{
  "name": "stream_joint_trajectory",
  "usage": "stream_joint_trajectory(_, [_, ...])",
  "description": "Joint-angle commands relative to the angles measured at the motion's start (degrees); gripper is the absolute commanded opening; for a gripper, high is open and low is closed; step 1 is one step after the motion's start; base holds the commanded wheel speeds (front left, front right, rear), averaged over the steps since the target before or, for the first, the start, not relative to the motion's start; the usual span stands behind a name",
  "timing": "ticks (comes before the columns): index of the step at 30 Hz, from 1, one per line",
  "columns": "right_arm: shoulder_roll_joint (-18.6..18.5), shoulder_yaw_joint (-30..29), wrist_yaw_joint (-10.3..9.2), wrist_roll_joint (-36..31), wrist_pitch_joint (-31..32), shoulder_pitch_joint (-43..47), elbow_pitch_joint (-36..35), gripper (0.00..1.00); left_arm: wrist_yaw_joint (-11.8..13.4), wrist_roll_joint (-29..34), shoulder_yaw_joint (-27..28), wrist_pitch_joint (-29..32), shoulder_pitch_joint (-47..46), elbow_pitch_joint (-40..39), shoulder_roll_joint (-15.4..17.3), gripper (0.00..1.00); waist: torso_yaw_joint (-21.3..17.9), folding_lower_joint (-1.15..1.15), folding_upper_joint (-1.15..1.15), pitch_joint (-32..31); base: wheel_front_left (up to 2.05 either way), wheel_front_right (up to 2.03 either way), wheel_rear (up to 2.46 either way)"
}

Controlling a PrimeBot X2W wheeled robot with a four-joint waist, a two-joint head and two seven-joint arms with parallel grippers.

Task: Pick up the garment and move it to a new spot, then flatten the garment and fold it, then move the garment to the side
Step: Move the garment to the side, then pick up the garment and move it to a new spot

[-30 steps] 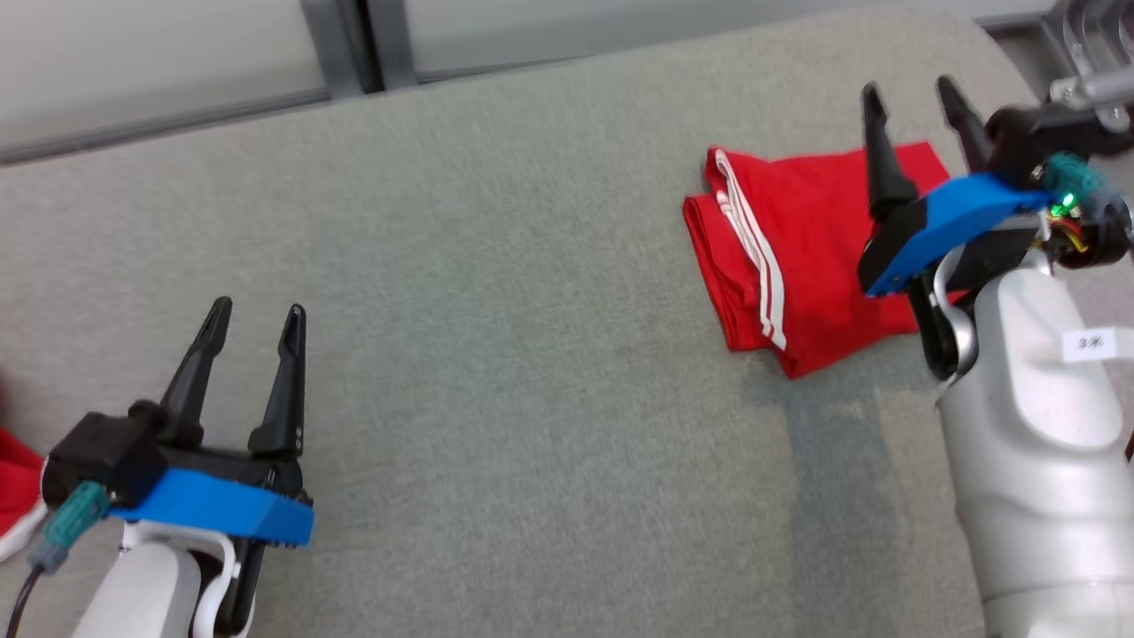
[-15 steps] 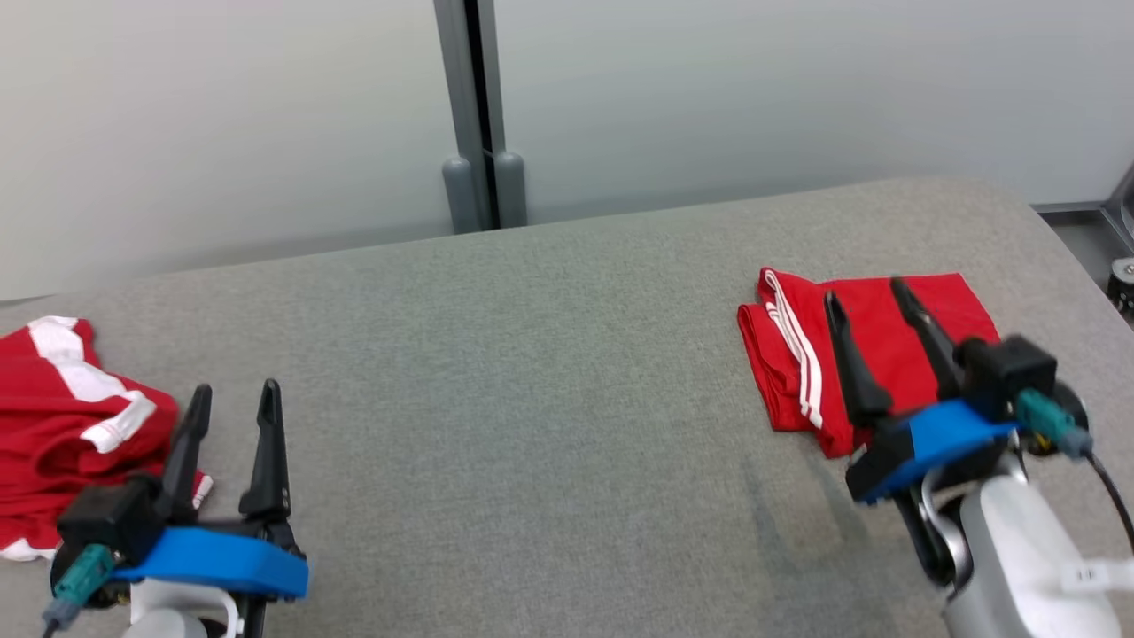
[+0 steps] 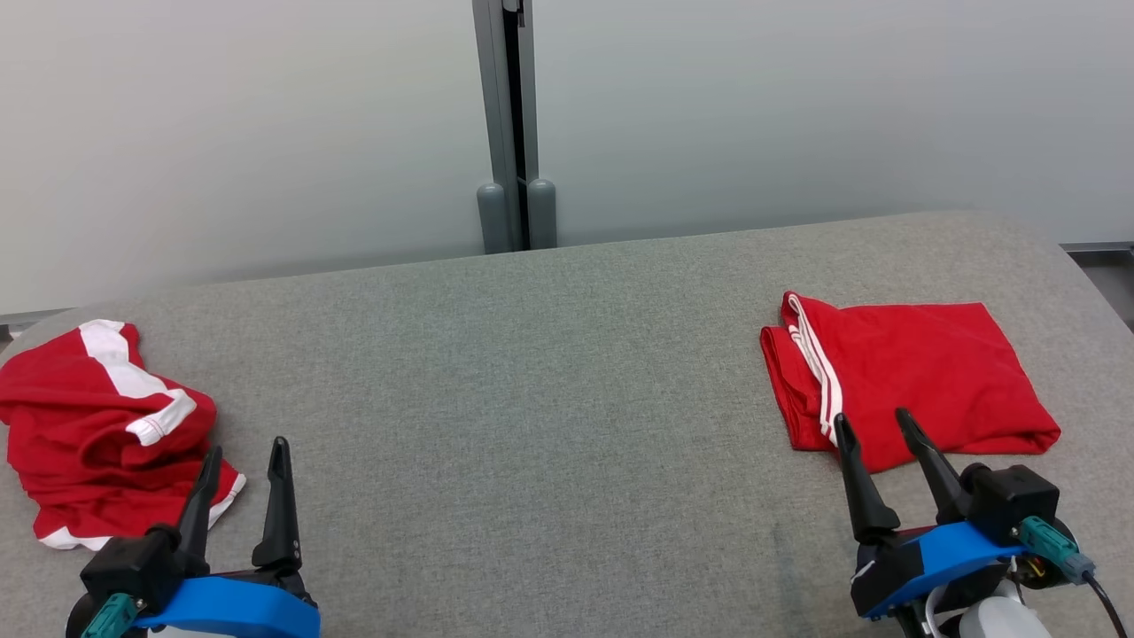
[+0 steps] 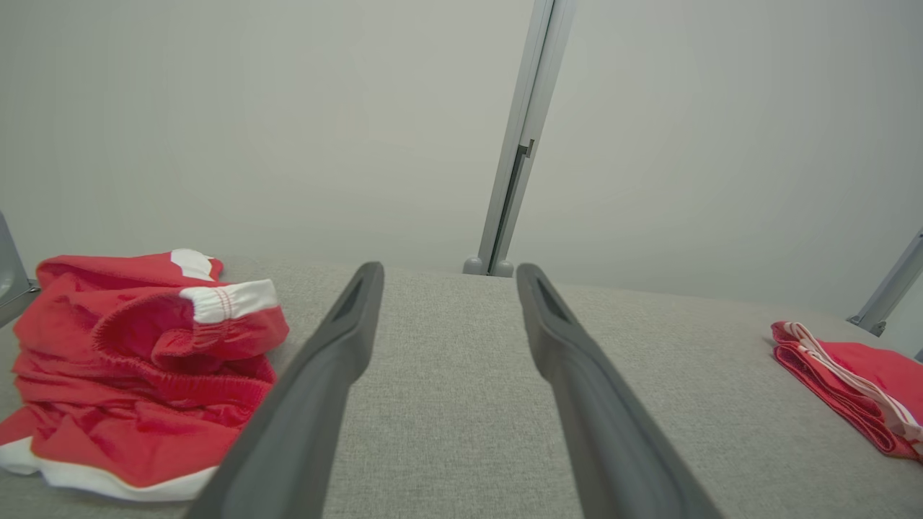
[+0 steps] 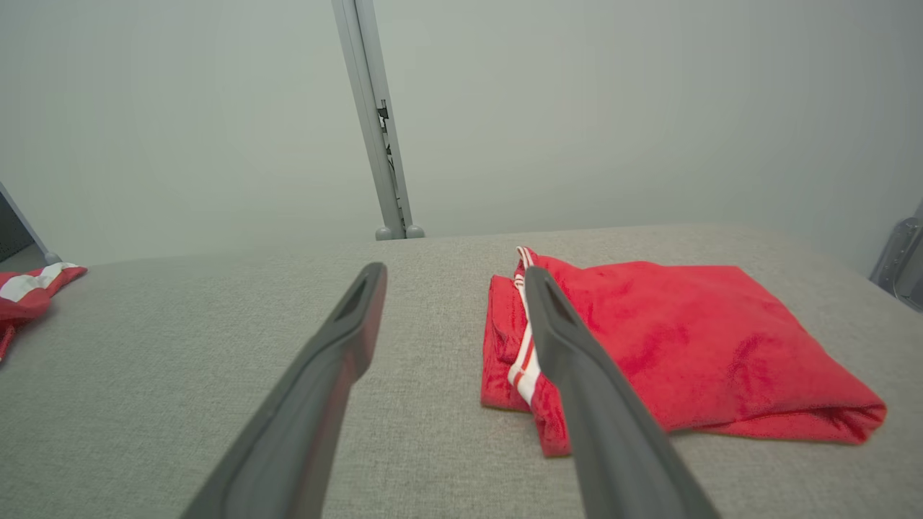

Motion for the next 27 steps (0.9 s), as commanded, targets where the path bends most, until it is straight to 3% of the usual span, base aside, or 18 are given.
stream_joint_trajectory(1, [0.38,-0.05,0.01,0.15,-0.41,0.78,-0.01,1.0,-0.1,0.51,0.4,-0.12,0.38,0.07,-0.1,1.0,-0.01,0.01,0.01,-0.04,0.0,0.0,0.0])
stream_joint_trajectory(16, [0.7,0.78,0.01,-0.24,-0.88,1.1,0.6,1.0,-0.16,0.3,-0.64,-0.12,-0.72,0.96,0.59,1.0,1.43,0.01,0.01,-0.38,0.0,0.0,0.0])
stream_joint_trajectory(27, [1.69,3.94,0.01,1.13,-0.95,0.43,1.93,1.0,-0.16,0.51,0.93,-0.12,-2.04,3.35,1.47,1.0,12.95,0.01,0.01,0.1,0.0,0.0,0.0])
